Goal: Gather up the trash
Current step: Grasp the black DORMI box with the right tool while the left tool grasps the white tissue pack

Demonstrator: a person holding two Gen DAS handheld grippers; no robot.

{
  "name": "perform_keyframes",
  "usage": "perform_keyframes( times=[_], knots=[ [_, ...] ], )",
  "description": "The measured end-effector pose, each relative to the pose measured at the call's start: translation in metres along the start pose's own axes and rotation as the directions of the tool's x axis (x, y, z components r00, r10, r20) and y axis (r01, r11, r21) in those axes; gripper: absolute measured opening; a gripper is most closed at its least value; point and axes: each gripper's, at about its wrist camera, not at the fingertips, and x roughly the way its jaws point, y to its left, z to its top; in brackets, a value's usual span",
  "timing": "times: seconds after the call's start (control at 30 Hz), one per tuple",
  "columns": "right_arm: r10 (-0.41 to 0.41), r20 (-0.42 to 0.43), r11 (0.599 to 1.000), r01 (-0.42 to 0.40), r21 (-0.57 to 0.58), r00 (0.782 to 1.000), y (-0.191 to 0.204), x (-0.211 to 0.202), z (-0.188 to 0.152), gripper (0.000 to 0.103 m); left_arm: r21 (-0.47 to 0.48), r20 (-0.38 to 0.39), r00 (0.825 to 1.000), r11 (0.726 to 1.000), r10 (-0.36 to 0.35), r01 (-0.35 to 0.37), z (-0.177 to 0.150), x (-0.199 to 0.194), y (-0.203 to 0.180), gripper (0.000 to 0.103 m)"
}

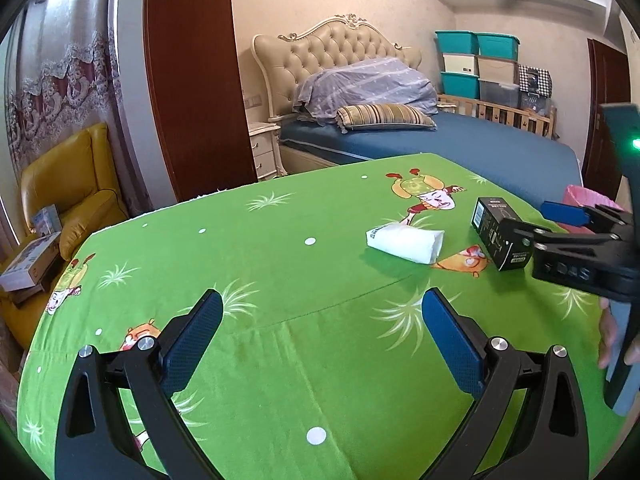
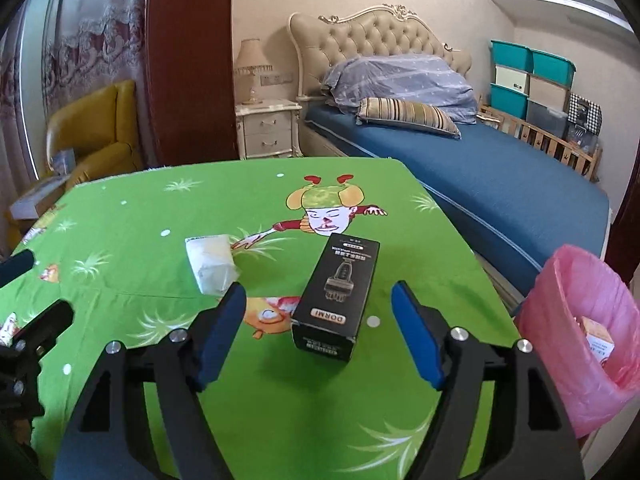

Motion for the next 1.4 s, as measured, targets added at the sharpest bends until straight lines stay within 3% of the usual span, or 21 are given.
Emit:
perform_keyframes(
  times=[0.1, 0.2, 0.23, 0.27, 0.47, 0.87, 1.13, 1.17, 1.27, 1.4],
  knots=[
    [-0.035, -0.077, 0.999, 0.036, 0.007, 0.996, 0.002, 0.025, 0.002, 0.072, -0.008, -0.012, 1.000, 1.000, -0.002, 0.002, -0.002, 0.002, 0.003, 0.095],
    [-0.067, -0.116, 0.997, 0.069, 0.016, 0.991, 0.000, 0.037, 0.006, 0.060, -0.027, -0.024, 1.000, 1.000, -0.014, 0.013, -0.001, 0.005, 0.007, 0.095],
    [-0.072, -0.125, 0.997, 0.075, 0.018, 0.990, -0.002, 0.039, 0.006, 0.044, -0.028, -0.026, 1.000, 0.999, -0.015, 0.014, 0.000, 0.006, 0.007, 0.095],
    [-0.065, -0.132, 0.997, 0.069, 0.025, 0.989, -0.004, 0.040, 0.005, 0.038, -0.026, -0.031, 0.999, 1.000, -0.018, 0.017, 0.001, 0.008, 0.005, 0.095],
    [-0.062, -0.031, 0.998, 0.063, 0.031, 0.998, -0.016, 0.003, -0.009, 0.037, -0.036, -0.059, 0.997, 0.999, -0.041, 0.039, 0.010, 0.024, -0.010, 0.095],
    [-0.067, 0.021, 0.995, 0.065, 0.077, 0.998, -0.050, -0.035, -0.034, 0.038, -0.107, -0.169, 0.985, 0.994, -0.047, 0.029, 0.047, 0.091, -0.064, 0.095],
    [-0.042, 0.024, 0.993, 0.039, 0.109, 0.999, -0.058, -0.037, -0.037, 0.038, -0.083, -0.243, 0.969, 0.994, 0.043, -0.065, 0.063, 0.134, -0.084, 0.095],
    [-0.040, 0.023, 0.993, 0.037, 0.111, 0.999, -0.058, -0.037, -0.036, 0.038, -0.080, -0.261, 0.964, 0.994, 0.053, -0.076, 0.063, 0.138, -0.084, 0.091],
    [-0.034, 0.014, 0.993, 0.032, 0.117, 0.999, -0.059, -0.035, -0.037, 0.038, -0.092, -0.314, 0.949, 0.994, 0.022, -0.054, 0.058, 0.148, -0.081, 0.063],
    [-0.031, 0.009, 0.993, 0.030, 0.117, 0.999, -0.058, -0.034, -0.035, 0.038, -0.095, -0.300, 0.954, 0.995, -0.027, -0.002, 0.052, 0.139, -0.077, 0.040]
  ],
)
